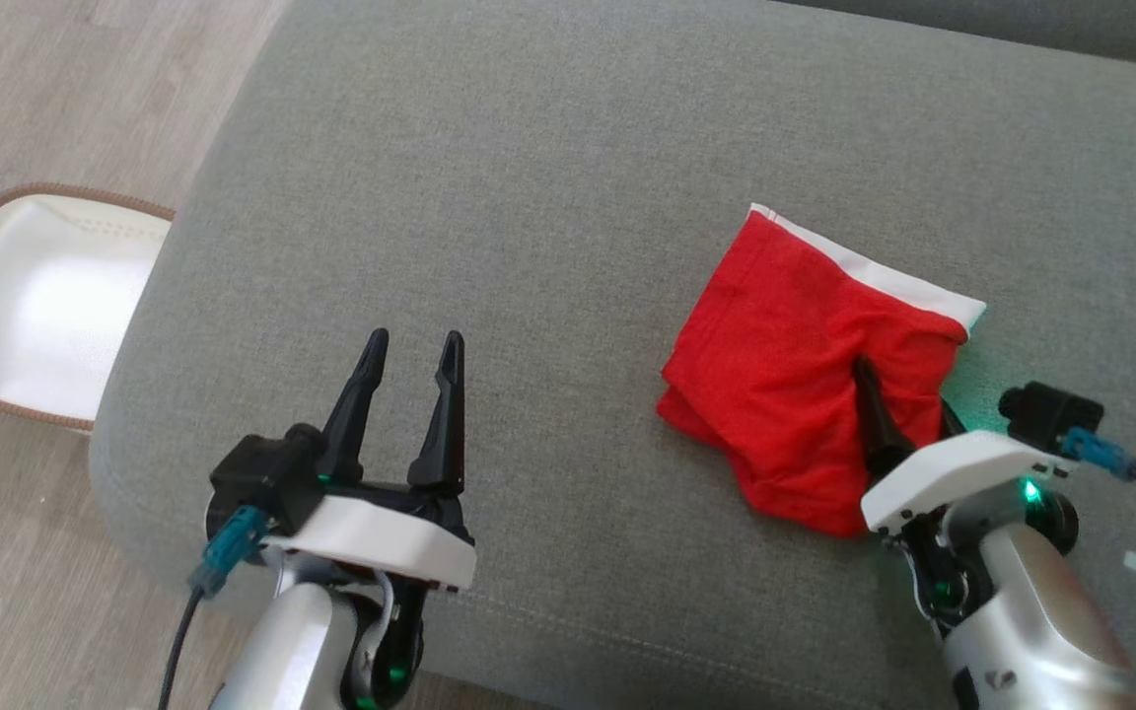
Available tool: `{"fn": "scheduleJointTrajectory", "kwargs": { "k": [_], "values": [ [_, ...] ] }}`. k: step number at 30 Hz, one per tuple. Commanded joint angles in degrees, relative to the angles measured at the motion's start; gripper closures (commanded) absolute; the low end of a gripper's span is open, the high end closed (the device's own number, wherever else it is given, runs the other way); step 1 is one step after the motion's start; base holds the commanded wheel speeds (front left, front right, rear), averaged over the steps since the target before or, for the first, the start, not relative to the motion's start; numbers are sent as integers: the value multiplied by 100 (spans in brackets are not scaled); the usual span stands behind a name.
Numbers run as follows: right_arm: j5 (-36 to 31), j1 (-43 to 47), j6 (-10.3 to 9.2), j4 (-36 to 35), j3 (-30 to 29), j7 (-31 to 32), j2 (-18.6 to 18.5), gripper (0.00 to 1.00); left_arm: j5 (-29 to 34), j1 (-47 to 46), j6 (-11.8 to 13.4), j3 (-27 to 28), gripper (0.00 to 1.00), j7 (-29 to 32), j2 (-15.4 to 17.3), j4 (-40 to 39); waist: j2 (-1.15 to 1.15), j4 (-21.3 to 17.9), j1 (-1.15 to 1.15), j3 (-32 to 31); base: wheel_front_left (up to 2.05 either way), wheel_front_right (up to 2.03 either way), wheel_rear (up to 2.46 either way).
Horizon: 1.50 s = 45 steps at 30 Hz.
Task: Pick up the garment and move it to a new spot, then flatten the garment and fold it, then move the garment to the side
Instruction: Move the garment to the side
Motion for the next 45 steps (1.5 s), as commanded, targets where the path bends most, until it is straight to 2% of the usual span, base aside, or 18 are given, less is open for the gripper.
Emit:
{"fn": "scheduleJointTrajectory", "kwargs": {
  "k": [1, 2, 3, 4, 9, 14, 20, 24, 30, 36, 41, 45],
  "values": [
    [-15, -105, -4, 73, 233, 35, 43, 0, -44, -255, 23, 178, 0, -70, 14, -196, 0, 14, 0, 37, 0, 0, 0],
    [-63, -154, -4, 143, 278, 28, 43, 0, -44, -263, 25, 177, 0, -70, 14, -197, 0, 16, 0, 54, 0, 0, 0],
    [-100, -200, -4, 206, 324, 24, 43, 56, -39, -271, 27, 176, 0, -70, 14, -195, 0, 14, 0, 67, 0, 0, 0],
    [-156, -245, -4, 255, 360, -9, 43, 100, -28, -279, 29, 177, 0, -70, 14, -193, 0, 5, 0, 76, 0, 0, 0],
    [-965, -554, -4, 499, 309, -381, 43, 100, 34, -299, 21, 238, 0, -70, 14, -199, 0, -224, 0, 22, 0, 0, 0],
    [-1885, -724, -4, 396, 288, -528, -24, 100, 62, -304, -8, 252, 0, -70, 14, -226, 0, -573, 0, -74, 0, 0, 0],
    [-2560, -817, -4, -194, 678, -329, -450, 100, 100, -275, -8, 239, 0, -70, 14, -267, 0, -1155, 0, -154, 0, 0, 0],
    [-2486, -942, -4, -723, 1170, 45, -1035, 100, 162, -331, -34, 280, 0, -70, 14, -295, 0, -1588, 0, -61, 0, 0, 0],
    [-1933, -1323, -4, -1459, 2038, 579, -2515, 100, 227, -599, -121, 303, 0, -70, 14, -350, 0, -2057, 0, 375, 0, 0, 0],
    [-1475, -1849, -4, -1824, 2433, 932, -3761, 100, 333, -942, -245, 371, 0, -70, 14, -341, 0, -2301, 0, 922, 0, 0, 0],
    [-1252, -2086, -4, -1845, 2307, 1095, -4315, 100, 396, -1179, -348, 481, 0, -70, 14, -324, 0, -2357, 0, 1286, 0, 0, 0],
    [-1250, -2111, -4, -1827, 1969, 1160, -4472, 100, 451, -1279, -410, 625, 0, -70, 14, -322, 0, -2415, 0, 1489, 0, 0, 0]
  ]
}}
